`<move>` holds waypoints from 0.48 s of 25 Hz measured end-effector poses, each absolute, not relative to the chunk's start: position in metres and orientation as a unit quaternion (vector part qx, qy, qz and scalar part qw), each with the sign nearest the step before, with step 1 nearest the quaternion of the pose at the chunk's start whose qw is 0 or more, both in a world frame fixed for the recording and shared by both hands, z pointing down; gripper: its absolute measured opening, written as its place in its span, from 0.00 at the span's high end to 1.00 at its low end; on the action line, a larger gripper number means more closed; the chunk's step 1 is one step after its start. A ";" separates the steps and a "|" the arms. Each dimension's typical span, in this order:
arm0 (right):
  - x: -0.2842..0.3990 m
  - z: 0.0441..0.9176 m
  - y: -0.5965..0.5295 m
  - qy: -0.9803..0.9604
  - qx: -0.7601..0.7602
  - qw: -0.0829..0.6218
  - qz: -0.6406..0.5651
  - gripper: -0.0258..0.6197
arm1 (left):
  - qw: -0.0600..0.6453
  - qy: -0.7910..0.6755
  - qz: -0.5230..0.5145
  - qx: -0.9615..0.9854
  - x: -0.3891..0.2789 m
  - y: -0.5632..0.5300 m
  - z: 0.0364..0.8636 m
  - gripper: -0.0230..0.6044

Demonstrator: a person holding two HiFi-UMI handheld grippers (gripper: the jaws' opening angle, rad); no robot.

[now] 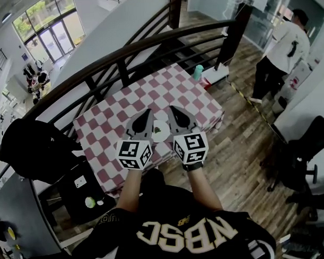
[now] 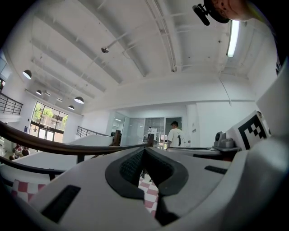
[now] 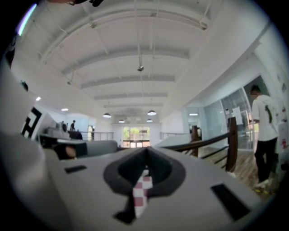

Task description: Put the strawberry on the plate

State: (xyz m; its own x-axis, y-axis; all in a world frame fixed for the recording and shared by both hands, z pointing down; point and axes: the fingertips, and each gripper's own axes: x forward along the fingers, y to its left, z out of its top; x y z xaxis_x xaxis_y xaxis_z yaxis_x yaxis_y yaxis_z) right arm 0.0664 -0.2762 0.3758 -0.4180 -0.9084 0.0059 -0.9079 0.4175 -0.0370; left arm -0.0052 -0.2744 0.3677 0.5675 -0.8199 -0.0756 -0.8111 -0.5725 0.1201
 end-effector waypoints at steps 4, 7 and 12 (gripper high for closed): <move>0.068 0.373 -0.275 0.842 -0.540 0.005 -0.012 0.93 | 0.035 -0.459 -0.064 0.885 -0.004 -0.274 0.366 0.95; 0.071 0.372 -0.274 0.840 -0.543 0.004 -0.009 0.93 | 0.037 -0.457 -0.065 0.887 0.000 -0.273 0.367 0.95; 0.074 0.375 -0.271 0.836 -0.549 0.003 -0.007 0.93 | 0.041 -0.457 -0.062 0.887 0.002 -0.273 0.373 0.95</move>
State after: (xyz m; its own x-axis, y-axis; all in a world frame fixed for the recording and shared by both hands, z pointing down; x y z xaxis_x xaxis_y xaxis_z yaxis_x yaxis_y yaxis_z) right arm 0.0742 -0.2712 0.3746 -0.3975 -0.9176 0.0036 -0.9175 0.3974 -0.0156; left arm 0.0015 -0.2730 0.3731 0.5754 -0.8147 -0.0718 -0.8046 -0.5797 0.1286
